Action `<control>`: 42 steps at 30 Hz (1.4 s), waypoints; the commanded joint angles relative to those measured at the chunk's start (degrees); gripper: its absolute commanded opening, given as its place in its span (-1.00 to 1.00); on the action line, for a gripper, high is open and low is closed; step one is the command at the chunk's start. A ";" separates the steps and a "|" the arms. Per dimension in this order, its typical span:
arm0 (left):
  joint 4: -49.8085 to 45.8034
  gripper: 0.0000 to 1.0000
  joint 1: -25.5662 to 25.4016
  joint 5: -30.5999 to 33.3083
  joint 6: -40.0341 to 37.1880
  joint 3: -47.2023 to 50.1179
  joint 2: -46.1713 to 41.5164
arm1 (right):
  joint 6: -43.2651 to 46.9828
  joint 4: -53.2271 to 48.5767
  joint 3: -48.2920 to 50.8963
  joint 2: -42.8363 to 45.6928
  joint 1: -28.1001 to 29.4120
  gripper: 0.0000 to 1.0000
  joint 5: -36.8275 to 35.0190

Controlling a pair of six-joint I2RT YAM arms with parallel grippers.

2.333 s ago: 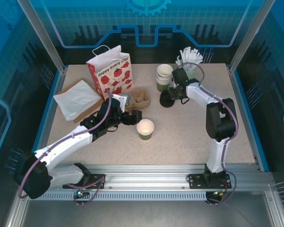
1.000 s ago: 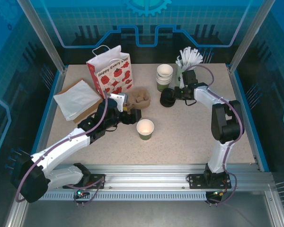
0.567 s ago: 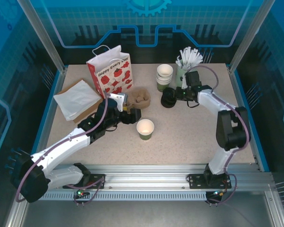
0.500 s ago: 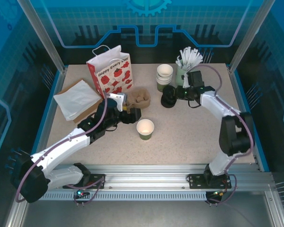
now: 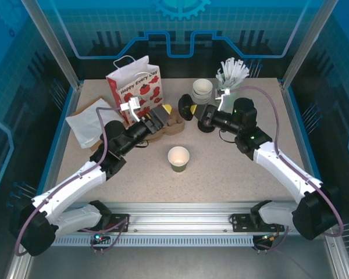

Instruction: Pack the takeout coffee

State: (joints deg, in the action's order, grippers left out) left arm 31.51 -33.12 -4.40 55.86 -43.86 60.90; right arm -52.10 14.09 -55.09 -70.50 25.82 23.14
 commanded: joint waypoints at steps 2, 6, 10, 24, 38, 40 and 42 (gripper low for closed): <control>10.47 0.91 0.10 -0.87 12.14 -2.18 2.12 | -7.64 13.04 1.65 0.56 3.62 -0.65 -0.57; 12.56 0.93 -0.26 -1.85 14.66 -3.67 4.11 | -9.72 17.63 2.44 0.20 4.90 -0.63 -1.66; 14.72 0.94 -0.37 -1.97 16.65 -3.61 5.16 | -10.97 20.16 2.80 0.02 5.63 -0.63 -2.31; 18.95 0.91 -1.17 -3.77 20.08 -4.07 7.74 | -12.48 21.63 1.36 -2.50 6.78 -0.64 -2.80; 21.06 0.63 -2.08 -4.04 22.03 -4.07 9.85 | -13.56 22.83 0.76 -3.15 7.21 -0.65 -3.54; 21.07 0.61 -2.27 -4.11 22.10 -4.13 10.10 | -13.66 22.91 0.45 -3.30 7.22 -0.65 -3.59; 21.22 0.58 -2.30 -4.12 22.25 -4.18 10.36 | -13.73 22.99 0.23 -3.50 7.27 -0.64 -3.62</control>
State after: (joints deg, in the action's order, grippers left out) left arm 49.43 -34.89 -7.42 76.88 -46.46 70.54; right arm -65.21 34.39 -52.51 -73.54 32.23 20.56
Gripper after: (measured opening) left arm 0.797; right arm 0.177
